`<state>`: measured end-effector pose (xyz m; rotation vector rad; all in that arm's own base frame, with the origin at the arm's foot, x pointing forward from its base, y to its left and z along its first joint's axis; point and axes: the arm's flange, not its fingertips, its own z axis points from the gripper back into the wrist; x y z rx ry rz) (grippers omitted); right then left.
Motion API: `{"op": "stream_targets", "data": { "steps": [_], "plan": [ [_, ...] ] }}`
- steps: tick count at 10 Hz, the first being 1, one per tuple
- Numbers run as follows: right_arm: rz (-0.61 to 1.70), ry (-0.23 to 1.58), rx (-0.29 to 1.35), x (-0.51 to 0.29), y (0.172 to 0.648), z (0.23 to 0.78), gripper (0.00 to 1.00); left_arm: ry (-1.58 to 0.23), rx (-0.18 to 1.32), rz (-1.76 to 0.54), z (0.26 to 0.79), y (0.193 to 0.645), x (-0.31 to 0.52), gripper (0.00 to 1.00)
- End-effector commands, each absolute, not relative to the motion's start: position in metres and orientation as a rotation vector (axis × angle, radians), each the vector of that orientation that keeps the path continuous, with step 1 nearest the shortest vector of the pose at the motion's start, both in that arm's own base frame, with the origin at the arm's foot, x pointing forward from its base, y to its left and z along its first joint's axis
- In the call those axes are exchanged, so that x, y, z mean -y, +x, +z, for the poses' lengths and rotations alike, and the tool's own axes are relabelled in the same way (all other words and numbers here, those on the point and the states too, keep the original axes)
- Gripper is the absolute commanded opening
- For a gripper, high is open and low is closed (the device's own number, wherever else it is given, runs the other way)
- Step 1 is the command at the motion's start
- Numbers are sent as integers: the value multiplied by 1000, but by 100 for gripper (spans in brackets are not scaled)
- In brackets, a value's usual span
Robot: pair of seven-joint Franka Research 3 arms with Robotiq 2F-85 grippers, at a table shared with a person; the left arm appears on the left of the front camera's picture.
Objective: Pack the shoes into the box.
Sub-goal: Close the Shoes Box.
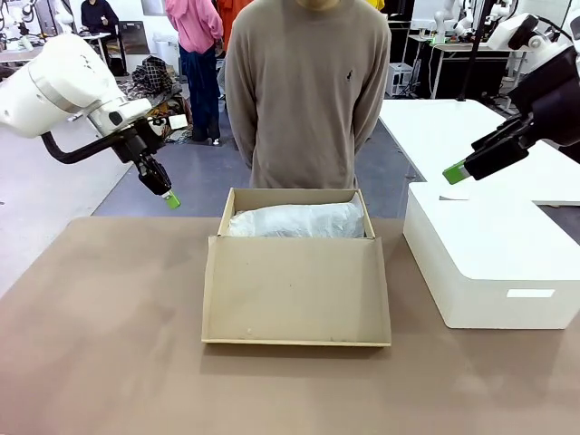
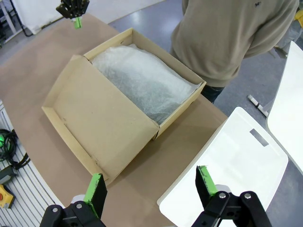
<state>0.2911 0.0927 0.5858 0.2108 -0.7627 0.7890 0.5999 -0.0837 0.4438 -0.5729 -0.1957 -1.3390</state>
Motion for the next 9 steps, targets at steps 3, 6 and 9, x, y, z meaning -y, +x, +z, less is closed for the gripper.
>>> {"op": "stream_targets", "data": {
  "steps": [3, 6, 9],
  "plan": [
    [792, 221, 764, -93, 291, 586, 100, -572, 201, -1388, 426, 592, 88, 0],
    [792, 221, 764, -93, 291, 586, 100, -621, 180, -1410, 397, 577, 96, 0],
    [792, 221, 764, -93, 291, 586, 100, -649, 198, -1415, 372, 568, 105, 0]
  ]
}}
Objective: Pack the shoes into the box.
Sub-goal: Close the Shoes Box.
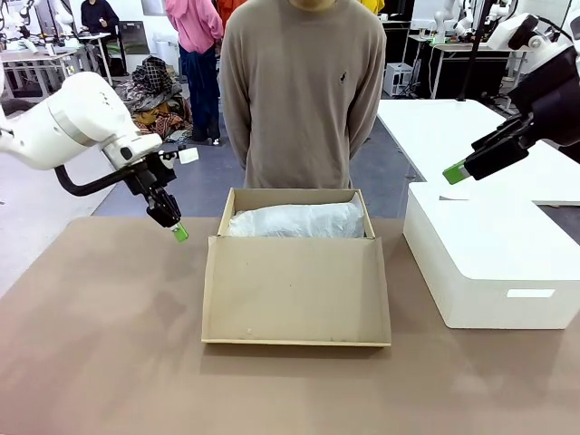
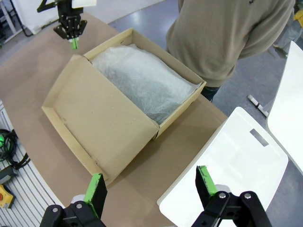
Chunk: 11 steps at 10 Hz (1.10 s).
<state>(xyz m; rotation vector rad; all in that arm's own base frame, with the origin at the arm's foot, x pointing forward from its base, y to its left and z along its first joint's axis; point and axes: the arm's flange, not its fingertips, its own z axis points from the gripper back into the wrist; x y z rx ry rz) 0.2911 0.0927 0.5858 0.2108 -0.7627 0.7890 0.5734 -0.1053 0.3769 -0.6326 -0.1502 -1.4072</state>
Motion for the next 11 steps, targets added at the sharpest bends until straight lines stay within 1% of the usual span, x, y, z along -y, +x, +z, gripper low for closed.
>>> {"op": "stream_targets", "data": {
  "steps": [1, 4, 8, 11],
  "plan": [
    [792, 221, 764, -93, 291, 586, 100, -661, 204, -1409, 364, 564, 107, 0],
    [792, 221, 764, -93, 291, 586, 100, -692, 204, -1401, 342, 557, 114, 0],
    [792, 221, 764, -93, 291, 586, 100, -711, 246, -1372, 321, 554, 126, 0],
    [792, 221, 764, -93, 291, 586, 100, -737, 234, -1361, 309, 552, 133, 0]
  ]
}}
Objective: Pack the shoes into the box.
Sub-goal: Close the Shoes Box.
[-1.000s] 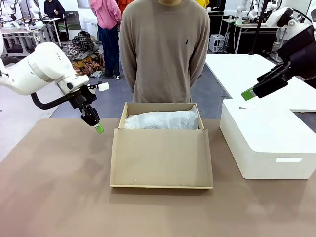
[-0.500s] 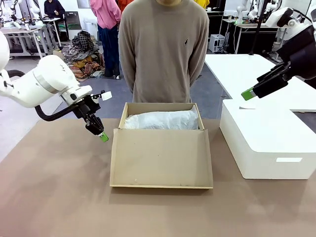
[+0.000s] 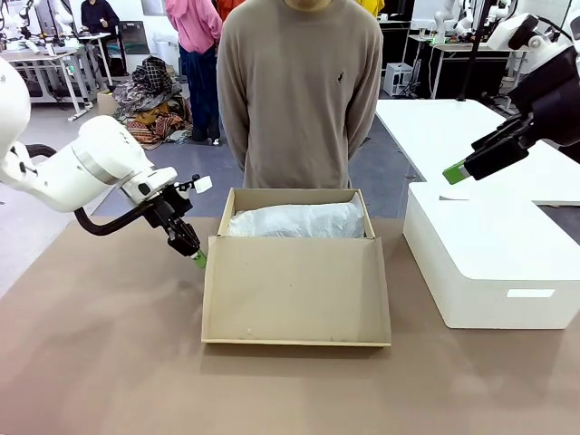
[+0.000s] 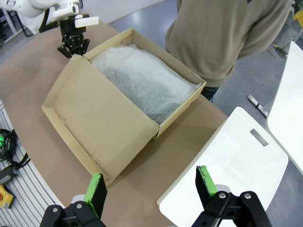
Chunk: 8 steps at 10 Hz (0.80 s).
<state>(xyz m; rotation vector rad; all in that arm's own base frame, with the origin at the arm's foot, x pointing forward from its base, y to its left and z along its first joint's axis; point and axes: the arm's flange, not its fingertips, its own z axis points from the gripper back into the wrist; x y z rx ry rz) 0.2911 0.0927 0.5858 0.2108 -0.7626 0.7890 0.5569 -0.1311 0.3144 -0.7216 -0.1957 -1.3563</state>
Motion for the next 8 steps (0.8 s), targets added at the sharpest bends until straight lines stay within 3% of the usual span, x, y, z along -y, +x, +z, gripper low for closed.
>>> {"op": "stream_targets", "data": {
  "steps": [1, 8],
  "plan": [
    [792, 221, 764, -93, 291, 586, 100, -745, 232, -1361, 307, 551, 135, 0],
    [792, 221, 764, -93, 291, 586, 100, -839, 175, -1405, 295, 536, 156, 0]
  ]
}}
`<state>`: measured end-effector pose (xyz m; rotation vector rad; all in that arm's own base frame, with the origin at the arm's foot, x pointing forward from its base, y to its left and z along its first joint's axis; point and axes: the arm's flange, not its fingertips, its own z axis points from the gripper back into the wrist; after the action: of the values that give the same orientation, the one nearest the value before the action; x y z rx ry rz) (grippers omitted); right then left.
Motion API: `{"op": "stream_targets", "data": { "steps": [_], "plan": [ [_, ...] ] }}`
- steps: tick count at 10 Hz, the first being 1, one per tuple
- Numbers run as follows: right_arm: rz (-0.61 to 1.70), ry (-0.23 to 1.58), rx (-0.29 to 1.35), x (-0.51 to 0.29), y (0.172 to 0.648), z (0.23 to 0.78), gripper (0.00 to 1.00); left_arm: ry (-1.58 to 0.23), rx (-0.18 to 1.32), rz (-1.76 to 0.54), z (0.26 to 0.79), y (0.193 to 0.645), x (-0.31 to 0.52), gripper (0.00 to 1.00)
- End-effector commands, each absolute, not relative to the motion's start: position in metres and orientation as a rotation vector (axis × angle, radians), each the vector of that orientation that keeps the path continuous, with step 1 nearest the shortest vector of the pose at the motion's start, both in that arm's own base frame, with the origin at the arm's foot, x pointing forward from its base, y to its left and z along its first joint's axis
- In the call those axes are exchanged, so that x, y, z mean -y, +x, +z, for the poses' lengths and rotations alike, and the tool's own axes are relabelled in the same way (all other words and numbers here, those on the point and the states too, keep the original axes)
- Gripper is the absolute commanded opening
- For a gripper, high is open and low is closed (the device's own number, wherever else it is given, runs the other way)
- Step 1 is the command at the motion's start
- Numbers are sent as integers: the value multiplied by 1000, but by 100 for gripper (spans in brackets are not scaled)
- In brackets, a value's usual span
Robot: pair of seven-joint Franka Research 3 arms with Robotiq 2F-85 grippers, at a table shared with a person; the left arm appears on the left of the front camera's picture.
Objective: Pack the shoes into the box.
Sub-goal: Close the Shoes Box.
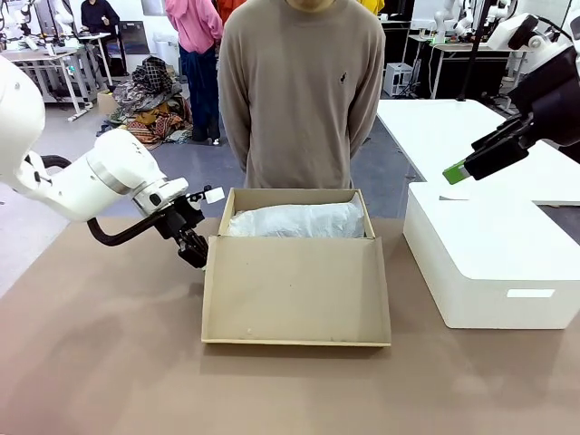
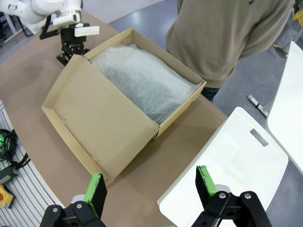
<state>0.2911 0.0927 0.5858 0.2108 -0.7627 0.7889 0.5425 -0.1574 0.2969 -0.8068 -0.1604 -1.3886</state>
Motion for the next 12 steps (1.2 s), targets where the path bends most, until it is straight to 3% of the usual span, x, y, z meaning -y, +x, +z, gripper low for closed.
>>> {"op": "stream_targets", "data": {
  "steps": [1, 12],
  "plan": [
    [792, 221, 764, -93, 291, 586, 100, -855, 150, -1414, 294, 533, 158, 0],
    [792, 221, 764, -93, 291, 586, 100, -1047, 53, -1388, 308, 514, 170, 0]
  ]
}}
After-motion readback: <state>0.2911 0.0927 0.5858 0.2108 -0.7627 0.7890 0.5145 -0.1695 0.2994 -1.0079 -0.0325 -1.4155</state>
